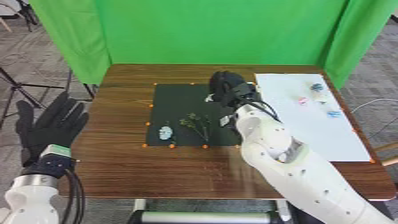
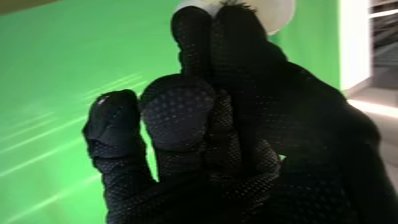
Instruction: Arrange flowers
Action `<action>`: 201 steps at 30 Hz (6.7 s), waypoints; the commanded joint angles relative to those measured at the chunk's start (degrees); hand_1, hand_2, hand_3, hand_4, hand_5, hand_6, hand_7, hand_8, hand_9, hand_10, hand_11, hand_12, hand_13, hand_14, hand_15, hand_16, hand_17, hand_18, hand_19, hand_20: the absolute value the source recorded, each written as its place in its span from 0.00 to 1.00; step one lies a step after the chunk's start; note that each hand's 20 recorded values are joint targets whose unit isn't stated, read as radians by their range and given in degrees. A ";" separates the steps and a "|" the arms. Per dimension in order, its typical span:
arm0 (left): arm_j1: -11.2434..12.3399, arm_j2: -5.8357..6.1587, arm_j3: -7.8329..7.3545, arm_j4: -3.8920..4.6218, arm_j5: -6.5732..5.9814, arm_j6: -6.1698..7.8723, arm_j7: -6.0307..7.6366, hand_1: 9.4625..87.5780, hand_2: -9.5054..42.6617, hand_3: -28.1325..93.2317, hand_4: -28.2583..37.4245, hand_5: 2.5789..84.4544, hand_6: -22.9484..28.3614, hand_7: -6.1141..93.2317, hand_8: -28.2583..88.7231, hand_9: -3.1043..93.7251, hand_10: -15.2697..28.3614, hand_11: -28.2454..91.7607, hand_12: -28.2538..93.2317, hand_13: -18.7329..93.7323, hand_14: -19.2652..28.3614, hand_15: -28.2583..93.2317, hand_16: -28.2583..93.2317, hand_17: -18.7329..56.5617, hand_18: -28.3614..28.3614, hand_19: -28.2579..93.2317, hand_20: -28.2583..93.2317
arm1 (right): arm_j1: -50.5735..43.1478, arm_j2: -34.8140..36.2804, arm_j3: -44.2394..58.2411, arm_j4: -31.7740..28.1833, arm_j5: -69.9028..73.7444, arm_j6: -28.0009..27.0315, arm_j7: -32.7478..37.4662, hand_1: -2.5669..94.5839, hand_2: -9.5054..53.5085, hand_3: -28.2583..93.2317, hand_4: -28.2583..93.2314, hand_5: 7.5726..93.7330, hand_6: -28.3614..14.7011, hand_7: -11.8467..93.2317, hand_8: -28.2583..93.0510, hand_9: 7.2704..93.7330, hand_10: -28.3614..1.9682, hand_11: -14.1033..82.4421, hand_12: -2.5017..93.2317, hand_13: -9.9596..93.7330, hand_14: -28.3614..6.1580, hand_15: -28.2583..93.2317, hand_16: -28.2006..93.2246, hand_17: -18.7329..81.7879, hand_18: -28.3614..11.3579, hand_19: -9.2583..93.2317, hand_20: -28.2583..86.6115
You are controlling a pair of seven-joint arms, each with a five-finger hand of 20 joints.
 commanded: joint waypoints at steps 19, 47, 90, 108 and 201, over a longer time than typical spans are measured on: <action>-5.70 2.43 5.67 1.73 0.59 0.39 -0.86 0.15 0.41 0.80 0.00 0.36 0.57 0.18 0.16 0.28 0.58 0.38 0.28 0.32 0.56 0.38 0.18 0.26 0.65 0.35 0.32 | 12.52 -15.58 -17.53 21.46 -2.42 4.84 -2.26 0.63 0.00 0.83 0.00 0.74 0.73 0.55 0.33 0.93 0.73 0.30 0.54 0.86 0.70 0.73 0.57 0.59 0.14 0.94 0.59; -5.65 2.00 4.85 1.07 -0.75 3.65 -0.27 0.19 0.38 0.80 0.00 0.29 0.50 0.22 0.15 0.27 0.61 0.39 0.29 0.31 0.59 0.42 0.17 0.24 0.66 0.37 0.32 | 10.57 -13.54 -17.24 19.46 -5.38 -1.66 0.74 0.64 0.00 0.83 0.00 0.65 0.67 0.44 0.22 0.69 0.54 0.32 0.21 0.82 0.80 0.58 0.60 0.56 0.16 0.90 0.56; 3.13 -0.09 -1.03 -1.47 -1.11 2.22 3.53 0.19 0.40 0.79 0.00 0.36 0.56 0.22 0.16 0.30 0.65 0.39 0.30 0.32 0.68 0.46 0.17 0.22 0.69 0.42 0.30 | -7.26 21.74 19.63 -3.25 5.10 -14.59 9.90 0.44 0.00 0.91 0.00 0.47 0.52 0.32 0.12 0.45 0.31 0.26 0.17 0.47 0.29 0.59 0.32 0.41 0.12 0.75 0.45; 2.52 -0.09 0.00 -1.14 -0.95 1.83 3.43 0.18 0.40 0.79 0.00 0.36 0.57 0.22 0.15 0.31 0.66 0.40 0.30 0.33 0.68 0.47 0.16 0.21 0.70 0.42 0.30 | -23.33 27.41 39.85 -3.80 12.39 -22.08 13.54 0.39 0.00 0.90 0.00 0.42 0.48 0.29 0.13 0.40 0.31 0.25 0.17 0.44 0.30 0.55 0.31 0.38 0.15 0.70 0.41; -0.91 -0.19 2.69 -0.18 -0.55 0.34 -0.20 0.19 0.40 0.79 0.00 0.38 0.57 0.22 0.15 0.31 0.66 0.40 0.31 0.33 0.68 0.47 0.16 0.21 0.71 0.44 0.30 | 3.04 2.96 4.39 -4.14 6.69 -8.25 -1.33 0.71 0.00 0.82 0.00 0.63 0.65 0.62 0.30 0.76 0.62 0.46 0.59 0.82 0.74 0.65 0.61 0.65 0.28 0.91 0.51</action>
